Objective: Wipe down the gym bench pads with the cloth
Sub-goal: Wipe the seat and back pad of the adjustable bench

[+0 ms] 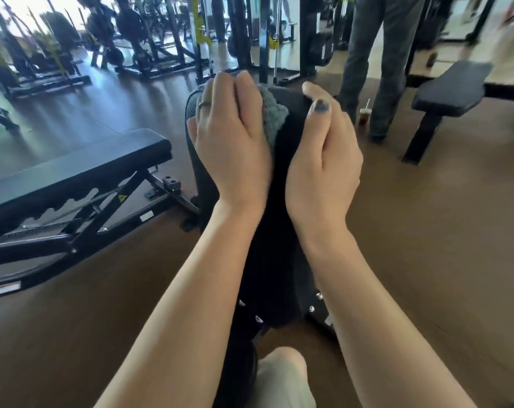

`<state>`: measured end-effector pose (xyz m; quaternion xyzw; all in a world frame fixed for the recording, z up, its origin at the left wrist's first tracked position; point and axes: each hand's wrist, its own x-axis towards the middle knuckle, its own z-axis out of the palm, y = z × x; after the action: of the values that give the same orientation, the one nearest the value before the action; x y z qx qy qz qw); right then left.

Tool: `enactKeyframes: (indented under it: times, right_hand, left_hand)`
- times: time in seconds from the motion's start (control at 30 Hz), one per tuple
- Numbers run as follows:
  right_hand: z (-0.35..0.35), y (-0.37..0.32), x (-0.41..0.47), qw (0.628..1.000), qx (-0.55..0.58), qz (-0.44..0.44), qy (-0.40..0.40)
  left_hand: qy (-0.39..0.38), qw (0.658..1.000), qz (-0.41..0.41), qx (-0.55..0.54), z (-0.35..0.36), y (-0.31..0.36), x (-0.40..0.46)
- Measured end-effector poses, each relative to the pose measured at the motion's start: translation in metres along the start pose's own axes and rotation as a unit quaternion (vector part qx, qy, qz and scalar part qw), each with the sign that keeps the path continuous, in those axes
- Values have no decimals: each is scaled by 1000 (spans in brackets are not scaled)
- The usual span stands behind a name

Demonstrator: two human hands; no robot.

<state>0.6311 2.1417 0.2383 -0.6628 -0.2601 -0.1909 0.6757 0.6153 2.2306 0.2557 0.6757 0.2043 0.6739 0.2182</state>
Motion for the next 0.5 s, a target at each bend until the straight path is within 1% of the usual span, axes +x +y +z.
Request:
enactKeyframes:
  times: [0.07,0.13,0.17,0.2,0.23,0.27,0.37,0.4,0.43,0.47,0.5]
  right_hand:
    - [1,-1,-1,1000,-10,10,3]
    - [3,-3,-2,1000,-19,13,14]
    - [4,-4,-3,999,-24,10,23]
    - [6,-4,-3,999,-29,7,31]
    - [7,-4,-3,999,-32,7,38]
    - [8,-3,-3,999,-32,10,42]
    - [7,0,-2,998,-33,6,47]
    - [6,1,-2,998,-30,3,46]
    - [6,2,-2,999,-25,3,44]
    - [6,2,-2,999,-18,6,42]
    - [6,1,-3,999,-11,7,42]
  left_hand:
    - [9,999,-38,27,-1,-17,16]
    - [19,994,-108,27,-3,-34,28]
    - [21,991,-130,25,-4,-38,30]
    - [22,991,-133,23,-5,-37,29]
    - [20,993,-115,18,-5,-31,24]
    - [13,997,-77,11,-4,-21,15]
    - [-13,997,72,33,-5,7,-10]
    - [-15,994,102,44,-5,9,-9]
    - [-15,993,107,52,-5,5,-4]
    - [-13,994,89,61,-4,-2,3]
    - [-11,996,53,68,-5,-10,12]
